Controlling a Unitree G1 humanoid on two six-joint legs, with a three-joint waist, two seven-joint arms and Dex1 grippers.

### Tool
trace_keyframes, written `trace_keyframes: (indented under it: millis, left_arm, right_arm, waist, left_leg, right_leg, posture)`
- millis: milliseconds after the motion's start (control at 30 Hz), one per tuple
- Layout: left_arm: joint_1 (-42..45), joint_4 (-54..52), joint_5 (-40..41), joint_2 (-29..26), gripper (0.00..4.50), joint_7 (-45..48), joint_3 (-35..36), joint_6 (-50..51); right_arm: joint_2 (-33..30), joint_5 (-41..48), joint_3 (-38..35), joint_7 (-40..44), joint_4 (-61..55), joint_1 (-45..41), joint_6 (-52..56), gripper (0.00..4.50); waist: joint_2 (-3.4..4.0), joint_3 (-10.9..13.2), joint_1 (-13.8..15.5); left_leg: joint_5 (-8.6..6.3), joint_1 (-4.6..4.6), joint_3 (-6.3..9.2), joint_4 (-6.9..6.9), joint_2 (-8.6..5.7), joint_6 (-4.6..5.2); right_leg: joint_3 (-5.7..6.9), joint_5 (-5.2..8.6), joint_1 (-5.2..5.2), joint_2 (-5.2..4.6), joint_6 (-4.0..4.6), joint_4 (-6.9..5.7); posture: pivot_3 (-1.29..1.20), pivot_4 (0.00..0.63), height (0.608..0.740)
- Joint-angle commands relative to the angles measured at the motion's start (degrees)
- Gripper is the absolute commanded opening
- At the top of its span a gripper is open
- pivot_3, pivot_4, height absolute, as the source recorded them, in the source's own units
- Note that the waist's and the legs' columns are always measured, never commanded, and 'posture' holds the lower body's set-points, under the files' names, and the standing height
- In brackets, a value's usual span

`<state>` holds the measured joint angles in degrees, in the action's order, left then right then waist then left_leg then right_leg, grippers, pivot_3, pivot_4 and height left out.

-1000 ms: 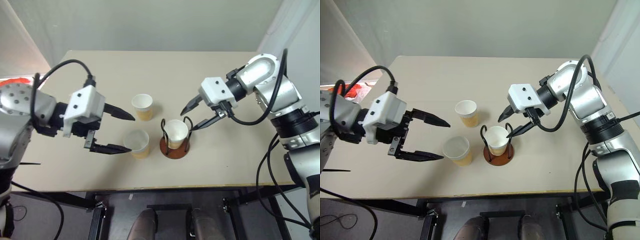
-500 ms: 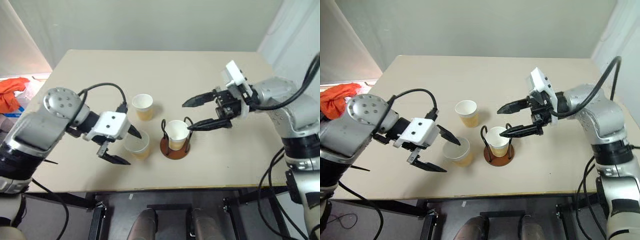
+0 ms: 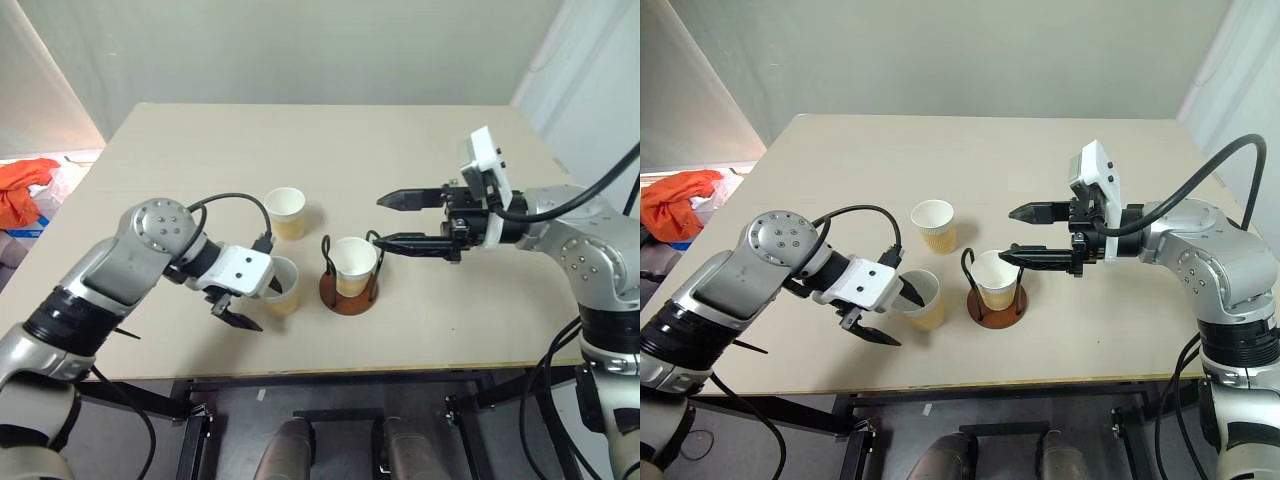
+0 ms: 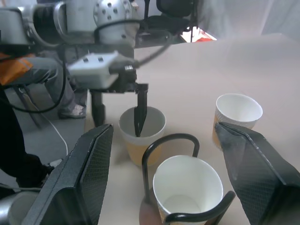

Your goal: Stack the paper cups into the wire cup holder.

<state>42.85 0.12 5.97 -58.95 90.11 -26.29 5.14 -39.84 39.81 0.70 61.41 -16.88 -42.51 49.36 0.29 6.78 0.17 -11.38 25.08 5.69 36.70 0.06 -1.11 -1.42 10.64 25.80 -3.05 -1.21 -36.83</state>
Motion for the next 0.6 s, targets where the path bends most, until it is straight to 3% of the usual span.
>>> trace_keyframes:
  millis: [33, 200, 267, 467, 600]
  left_arm:
    - [-0.2, -0.6, 0.4, -0.3, 2.31, 2.4, 0.1, -1.7]
    - [0.9, 0.1, 1.7, -0.7, 0.6, 2.4, -0.5, -2.4]
    - [3.8, 0.7, 5.8, -2.2, 0.04, 2.4, -0.6, -2.0]
    - [20.5, 4.8, 26.5, -10.0, 0.04, 2.4, -2.7, -1.0]
    - [30.8, 7.6, 37.0, -10.1, 0.04, 2.4, -5.4, -0.5]
  right_arm:
    - [-0.6, 3.5, -2.8, 0.5, -3.6, 0.7, -0.3, 3.65]
    - [-0.8, 5.4, -3.4, -0.1, -5.2, 1.8, -0.5, 3.65]
    - [-1.8, 5.9, -4.8, 0.2, -5.9, 3.4, -1.0, 3.65]
    - [-7.0, 8.8, -16.8, 3.2, -10.7, 18.1, -5.1, 3.65]
    - [-6.6, 10.6, -26.4, 1.5, -10.3, 29.1, -6.7, 3.65]
  waist:
    - [0.0, 0.0, 0.0]
    - [0.0, 0.0, 0.0]
    - [-0.01, 0.0, 0.0]
    - [-0.17, 0.1, 1.0]
    - [-0.15, 0.1, 1.4]
  left_leg:
    - [-0.01, 0.01, 0.0, 0.0, -0.01, 0.01]
    - [-0.04, 0.05, 0.0, -0.01, -0.01, 0.01]
    - [-0.04, 0.05, 0.0, -0.01, -0.01, 0.0]
    - [-0.09, 0.38, 0.18, 0.18, -0.07, 0.0]
    - [-0.28, 0.54, 0.22, 0.25, -0.2, 0.1]
  right_leg:
    - [0.0, 0.0, 0.0, 0.0, -0.01, 0.0]
    - [0.0, 0.0, 0.03, 0.0, -0.1, 0.01]
    - [0.01, 0.0, 0.03, 0.0, -0.11, 0.01]
    - [0.04, -0.06, 0.16, 0.01, -0.2, 0.07]
    - [-0.01, 0.01, 0.07, -0.04, -0.36, 0.36]
  posture:
    - [0.0, 0.15, 0.74]
    - [0.0, 0.15, 0.74]
    - [0.0, 0.15, 0.74]
    - [0.0, 0.15, 0.74]
    - [0.0, 0.15, 0.74]
